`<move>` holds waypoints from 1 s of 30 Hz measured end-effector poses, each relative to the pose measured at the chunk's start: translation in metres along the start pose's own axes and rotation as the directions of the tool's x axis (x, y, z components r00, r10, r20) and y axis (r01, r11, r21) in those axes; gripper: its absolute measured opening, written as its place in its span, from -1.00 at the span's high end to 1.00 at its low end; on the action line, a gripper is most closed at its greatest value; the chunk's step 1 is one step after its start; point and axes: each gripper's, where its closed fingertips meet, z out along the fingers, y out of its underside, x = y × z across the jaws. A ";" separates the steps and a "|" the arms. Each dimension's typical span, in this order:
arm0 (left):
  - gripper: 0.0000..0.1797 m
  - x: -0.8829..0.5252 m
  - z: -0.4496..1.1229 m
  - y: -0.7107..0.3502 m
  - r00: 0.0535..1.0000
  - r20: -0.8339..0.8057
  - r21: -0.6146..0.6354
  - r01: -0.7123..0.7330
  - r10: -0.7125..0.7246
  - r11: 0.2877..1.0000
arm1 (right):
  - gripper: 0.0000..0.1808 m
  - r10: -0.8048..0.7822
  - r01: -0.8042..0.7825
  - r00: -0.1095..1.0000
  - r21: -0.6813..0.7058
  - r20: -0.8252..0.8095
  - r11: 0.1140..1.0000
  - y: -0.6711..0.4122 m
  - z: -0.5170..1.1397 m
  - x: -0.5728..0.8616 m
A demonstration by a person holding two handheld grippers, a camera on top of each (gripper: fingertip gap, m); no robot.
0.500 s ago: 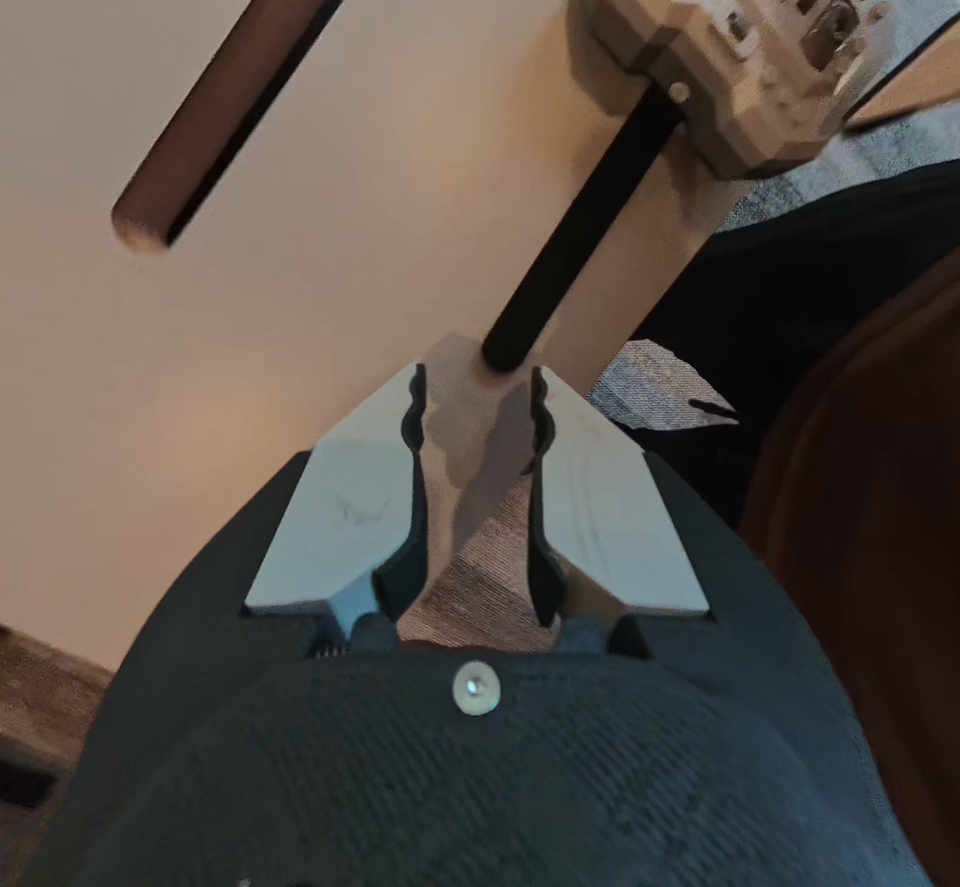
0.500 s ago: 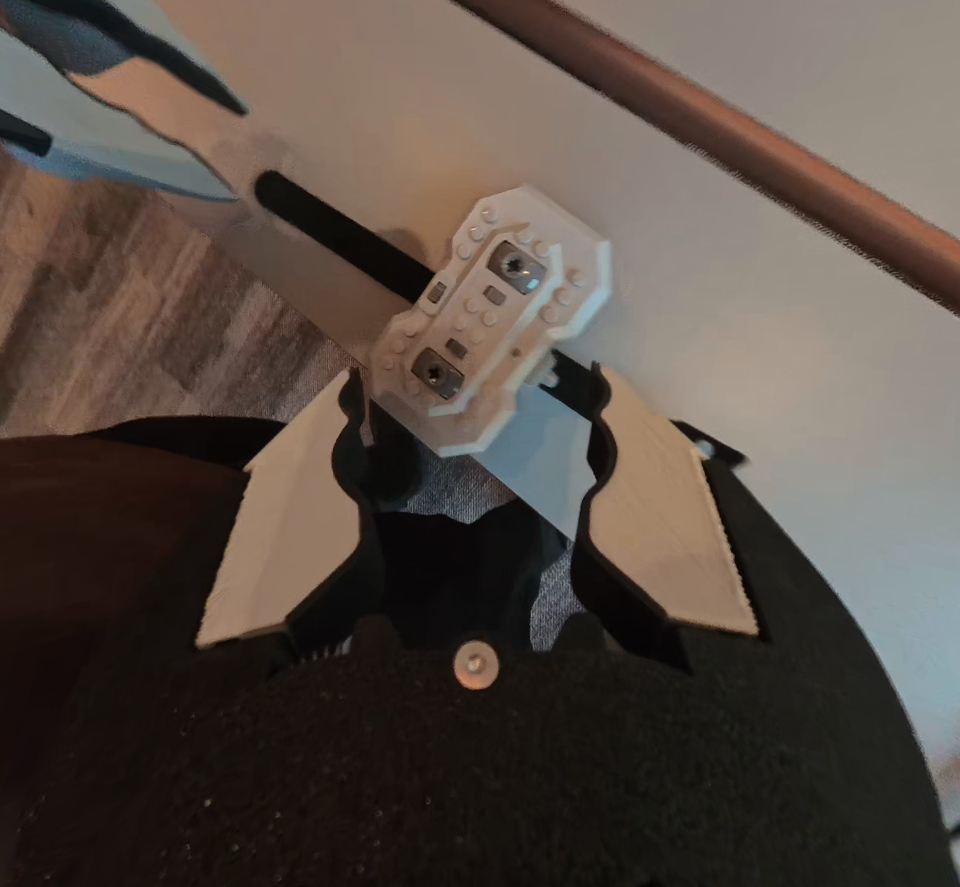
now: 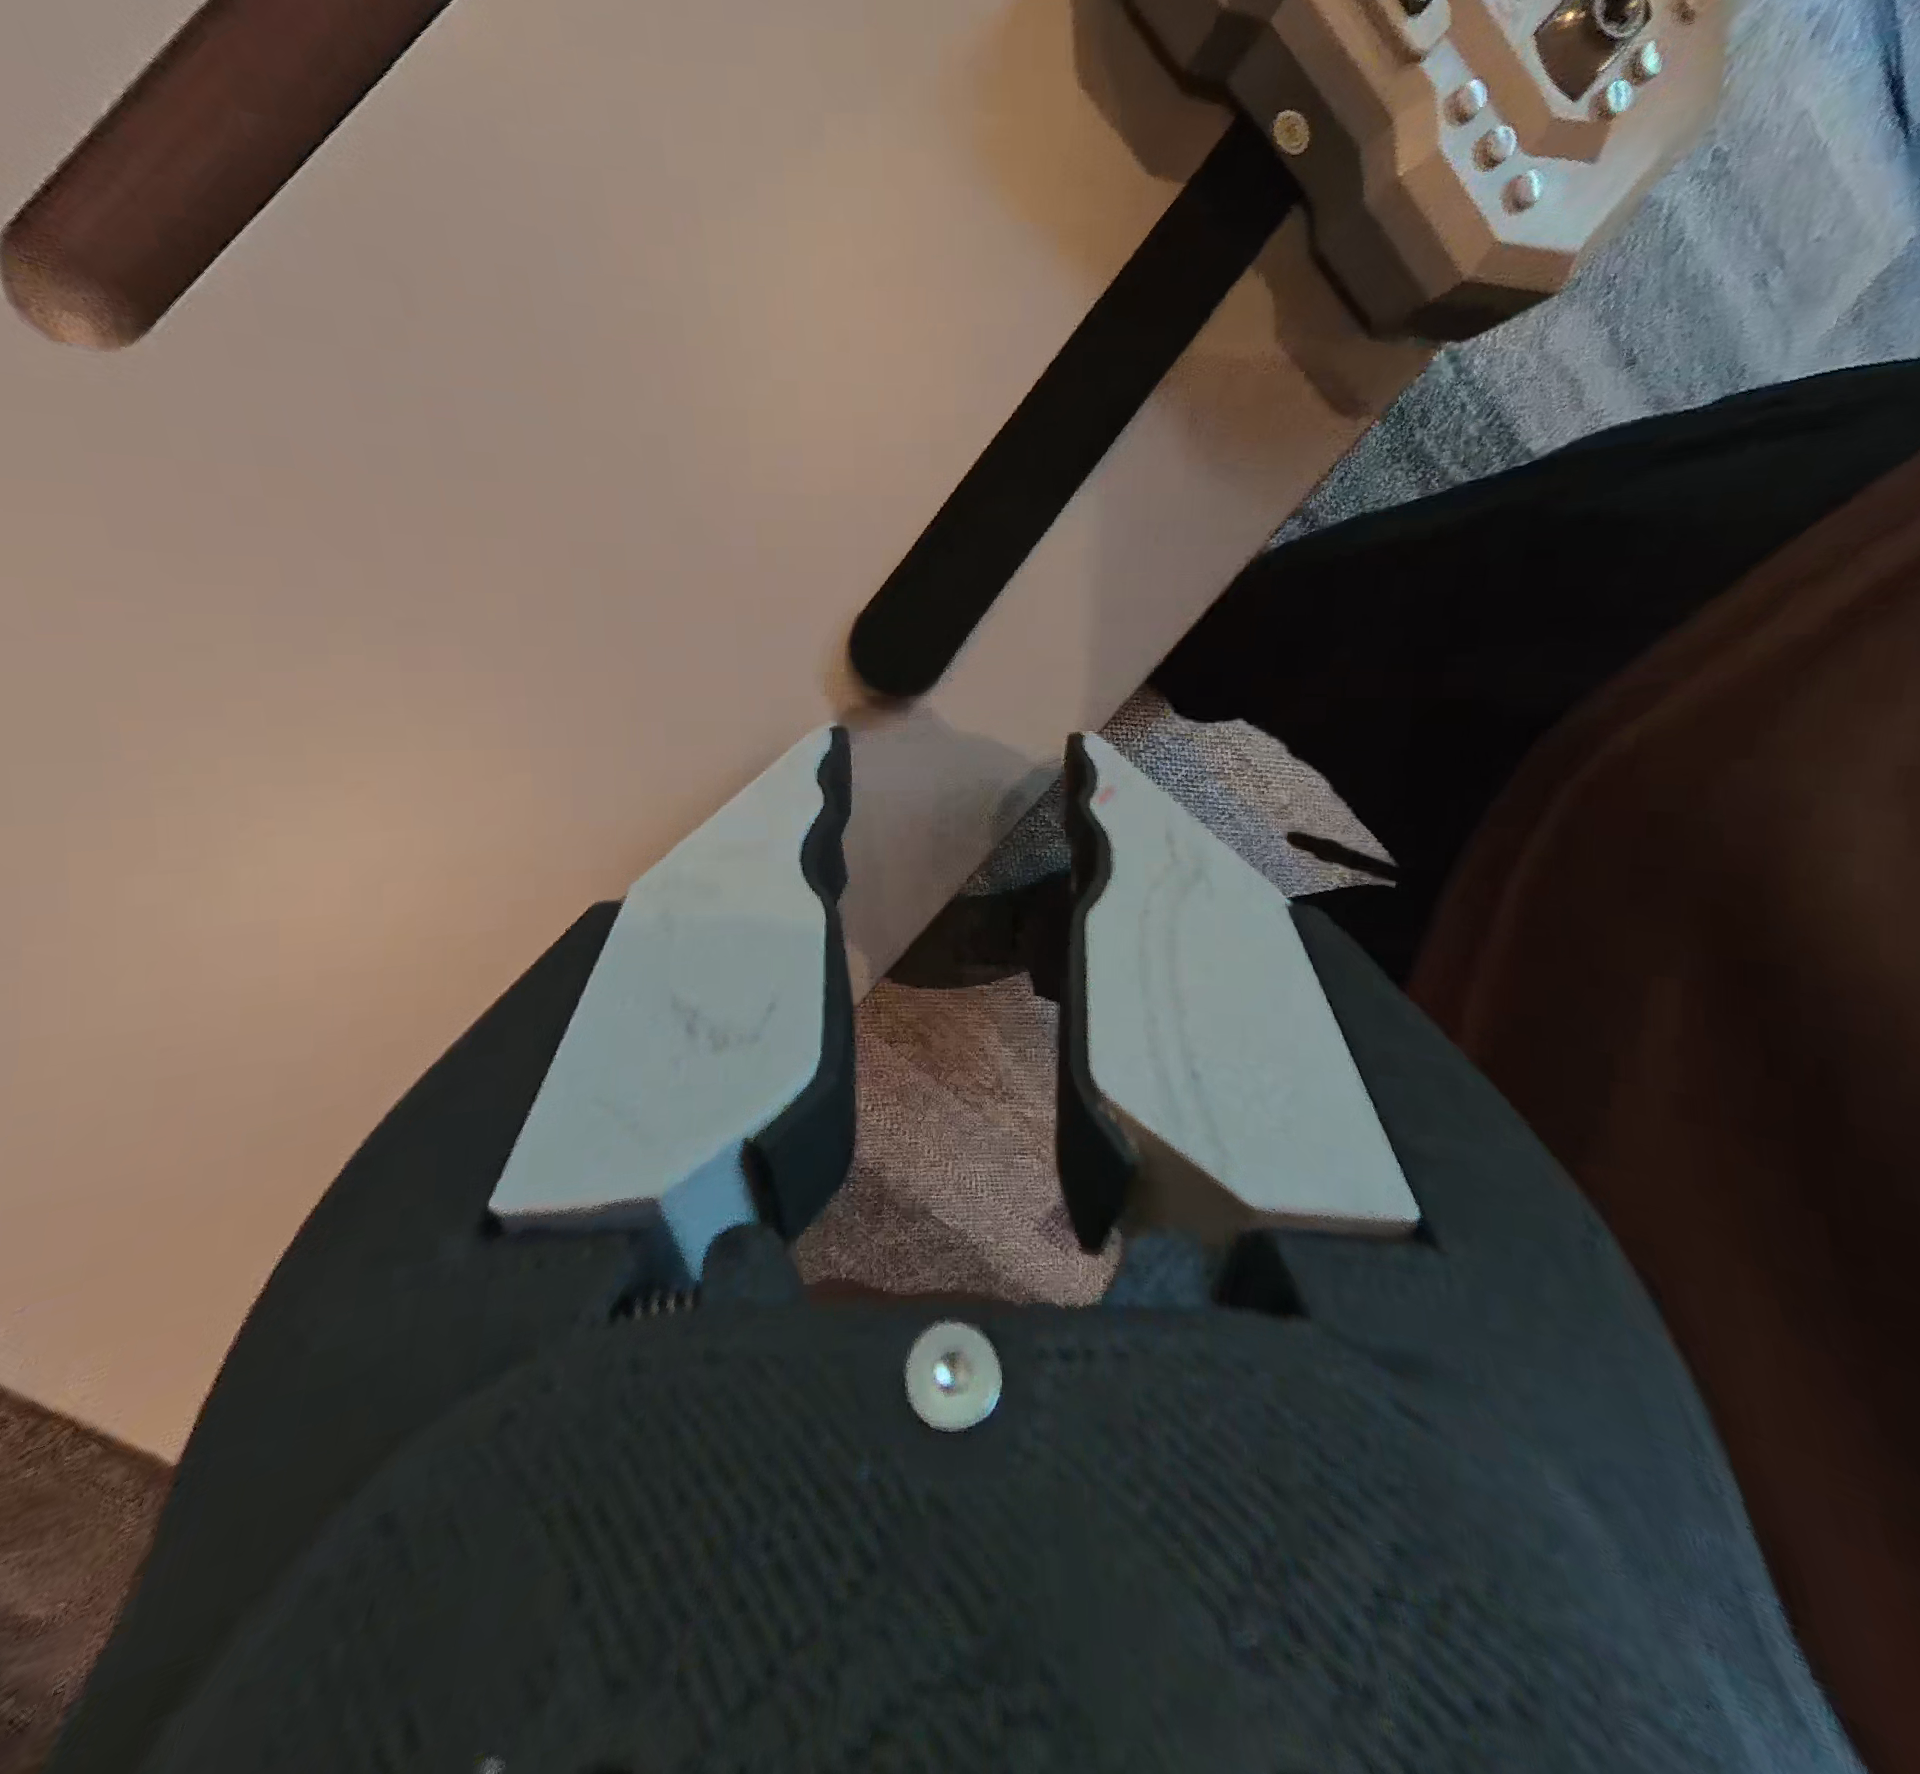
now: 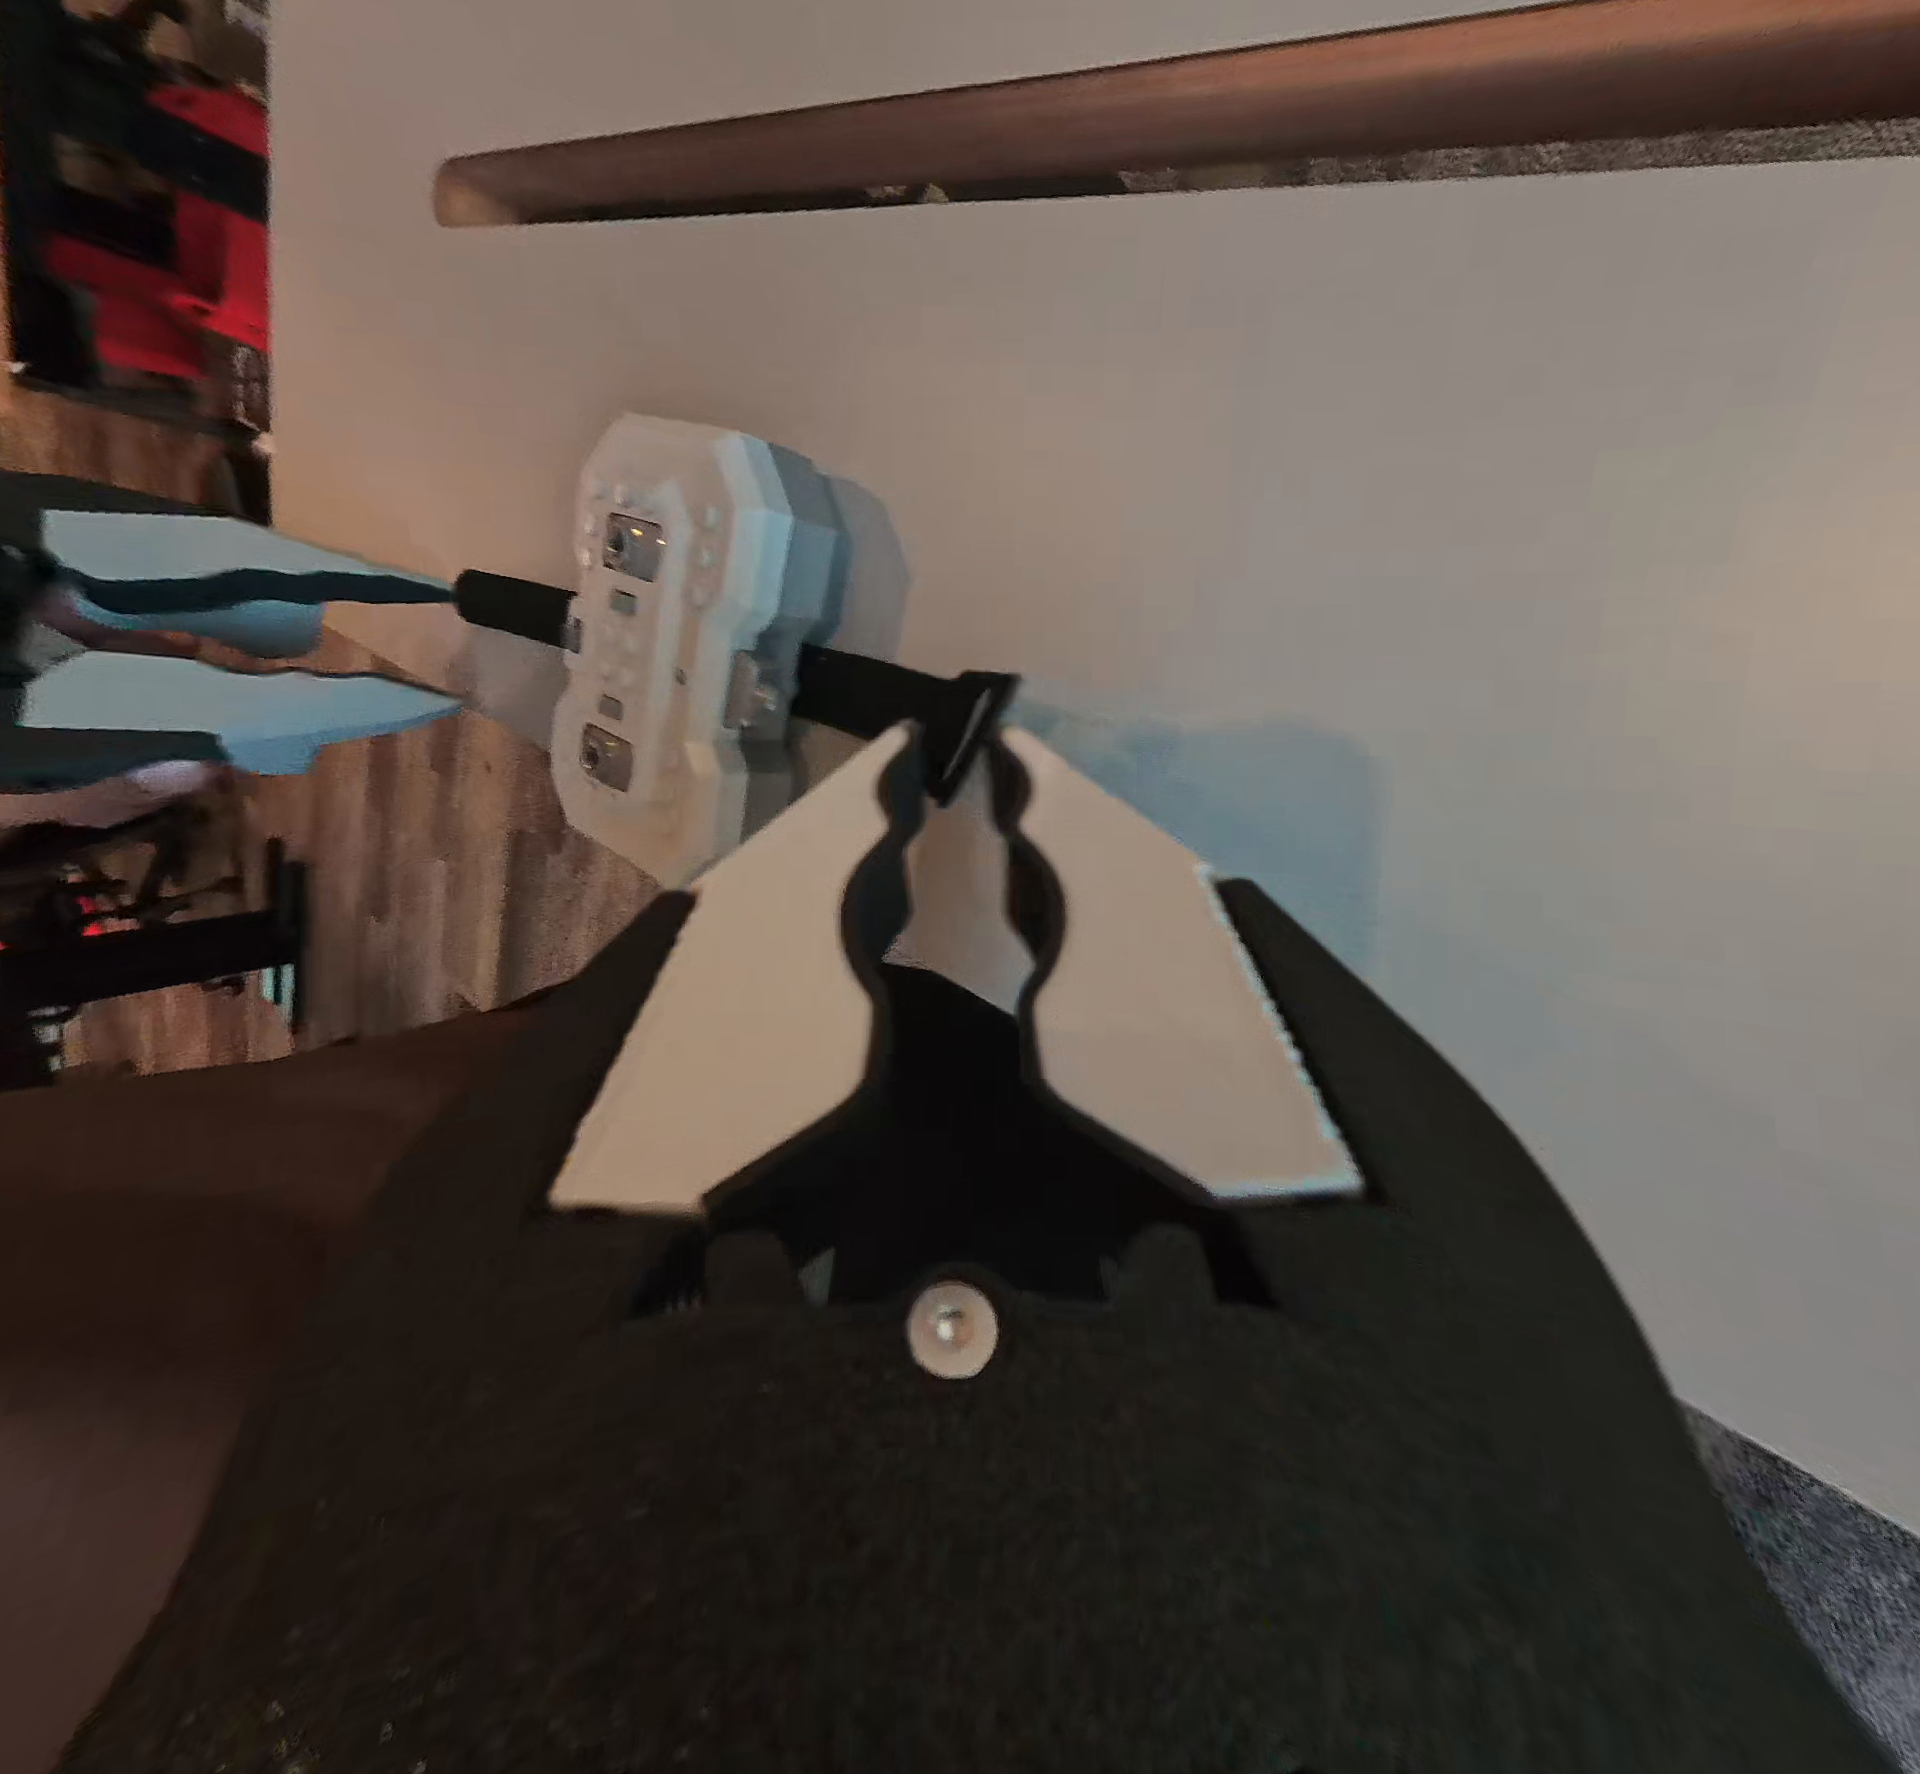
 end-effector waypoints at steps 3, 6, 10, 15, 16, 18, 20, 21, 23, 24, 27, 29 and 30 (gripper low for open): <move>0.65 0.001 0.006 -0.013 1.000 0.008 0.033 -0.012 0.012 0.999 | 1.00 -0.016 0.014 0.998 0.032 0.062 0.999 -0.009 -0.003 -0.019; 0.75 0.001 0.009 -0.017 1.000 0.010 0.053 -0.013 0.012 0.999 | 1.00 -0.091 0.084 0.988 0.064 0.125 0.994 -0.018 -0.009 -0.046; 0.65 0.005 0.008 -0.017 1.000 -0.009 0.056 -0.025 0.026 0.998 | 1.00 -0.207 0.206 0.974 0.025 0.094 0.978 -0.016 -0.006 -0.060; 0.63 0.007 0.008 -0.015 0.999 0.006 0.033 -0.042 0.042 0.999 | 1.00 -0.194 0.192 0.980 0.048 0.047 0.980 -0.020 -0.011 -0.053; 0.61 0.008 0.008 -0.014 0.999 0.005 0.030 -0.037 0.037 0.999 | 1.00 -0.170 0.166 0.984 0.074 0.051 0.983 -0.024 -0.015 -0.051; 0.59 0.008 0.008 -0.014 0.998 0.024 0.027 -0.065 0.064 0.998 | 1.00 -0.124 0.110 0.987 0.130 0.105 0.985 -0.033 -0.024 -0.056; 0.67 0.004 0.009 -0.012 0.990 0.072 0.024 -0.127 0.125 0.992 | 1.00 -0.099 0.082 0.988 0.145 0.116 0.986 -0.038 -0.030 -0.054; 0.71 0.002 0.009 -0.012 0.986 0.090 0.023 -0.145 0.143 0.989 | 1.00 -0.097 0.082 0.990 0.134 0.103 0.987 -0.037 -0.029 -0.050; 0.74 0.001 0.009 -0.012 0.984 0.093 0.022 -0.151 0.149 0.988 | 1.00 -0.076 0.071 0.995 0.078 0.070 0.994 -0.030 -0.022 -0.038; 0.71 0.002 0.009 -0.012 0.988 0.081 0.021 -0.134 0.132 0.991 | 0.96 -0.066 0.062 0.996 0.053 0.065 0.997 -0.025 -0.018 -0.033; 0.60 0.006 0.007 -0.010 0.997 0.035 0.009 -0.065 0.064 0.998 | 0.86 -0.071 0.071 0.997 0.022 0.040 0.997 -0.017 -0.011 -0.023; 0.56 0.007 0.005 -0.008 0.999 0.016 -0.003 -0.045 0.045 0.999 | 0.72 -0.106 0.106 0.994 0.015 -0.015 0.994 -0.016 -0.013 -0.019; 0.56 0.008 0.004 -0.006 0.999 0.009 -0.007 -0.046 0.046 0.999 | 0.66 -0.142 0.143 0.988 0.020 -0.066 0.989 -0.018 -0.017 -0.015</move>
